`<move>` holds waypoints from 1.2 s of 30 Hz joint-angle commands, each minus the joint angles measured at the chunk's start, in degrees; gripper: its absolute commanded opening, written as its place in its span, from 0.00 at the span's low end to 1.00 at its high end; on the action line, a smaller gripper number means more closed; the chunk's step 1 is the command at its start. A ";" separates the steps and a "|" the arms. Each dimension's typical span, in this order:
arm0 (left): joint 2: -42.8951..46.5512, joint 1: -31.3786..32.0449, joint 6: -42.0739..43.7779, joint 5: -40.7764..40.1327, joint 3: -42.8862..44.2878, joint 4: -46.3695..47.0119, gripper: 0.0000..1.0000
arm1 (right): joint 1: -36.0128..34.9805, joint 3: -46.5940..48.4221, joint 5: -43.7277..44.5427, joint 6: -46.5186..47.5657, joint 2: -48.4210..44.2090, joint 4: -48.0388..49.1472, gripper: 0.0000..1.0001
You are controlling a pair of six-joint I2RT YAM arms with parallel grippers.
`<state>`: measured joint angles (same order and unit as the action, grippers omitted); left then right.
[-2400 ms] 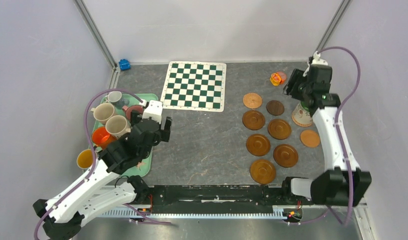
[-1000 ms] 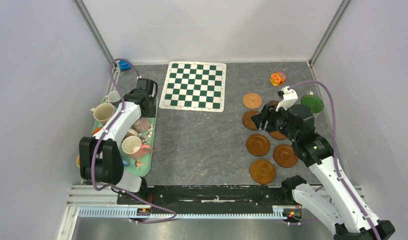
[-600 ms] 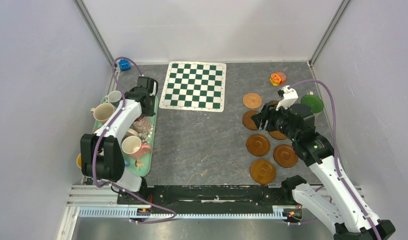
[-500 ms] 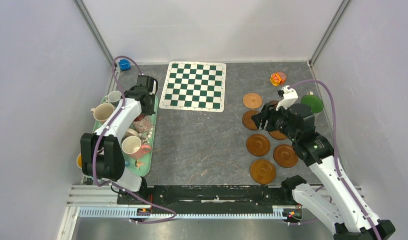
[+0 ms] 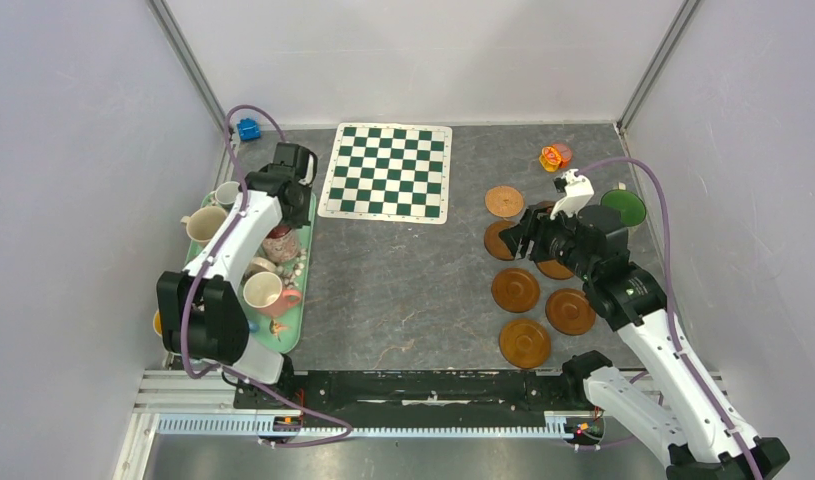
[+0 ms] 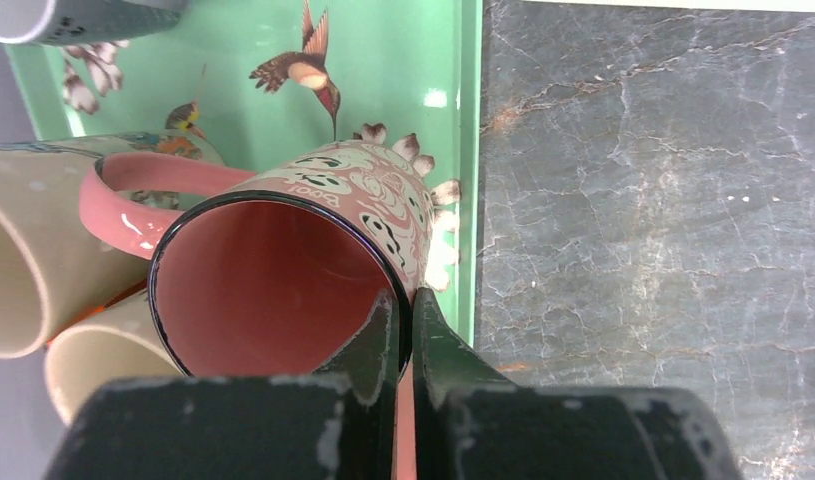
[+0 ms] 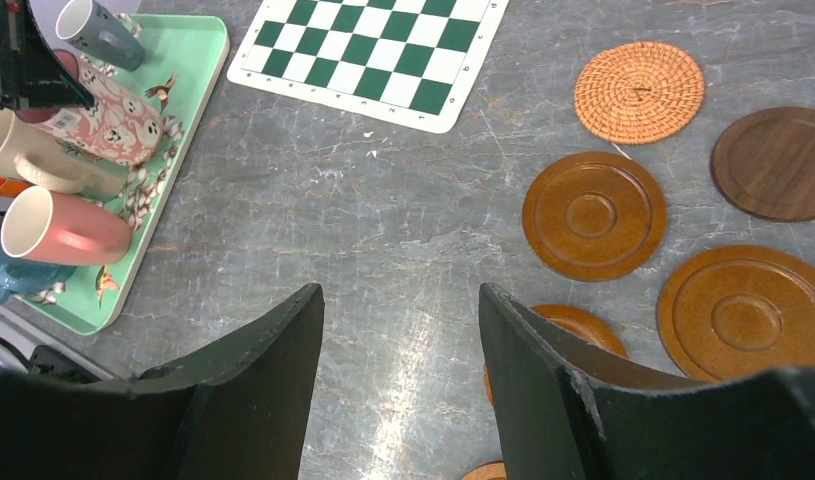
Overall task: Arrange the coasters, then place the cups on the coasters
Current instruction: Pick up the cup from the tray, then place the cup on the coaster.
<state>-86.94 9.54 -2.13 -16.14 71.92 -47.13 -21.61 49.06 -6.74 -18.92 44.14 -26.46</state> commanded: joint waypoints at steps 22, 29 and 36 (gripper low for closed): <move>7.56 48.61 1.32 2.76 1.45 2.68 0.02 | -0.21 -7.75 5.35 -3.80 -6.51 0.25 0.61; 2.33 54.28 -0.24 4.22 -0.55 6.44 0.02 | -0.15 -6.53 11.86 -4.28 -9.51 -1.47 0.61; -2.05 56.63 -0.15 3.82 0.77 7.13 0.10 | -0.19 -4.24 15.27 -3.66 -10.60 -4.43 0.61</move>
<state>-89.38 65.32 -2.83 -10.31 70.72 -44.75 -21.61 41.69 4.97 -22.59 34.17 -29.63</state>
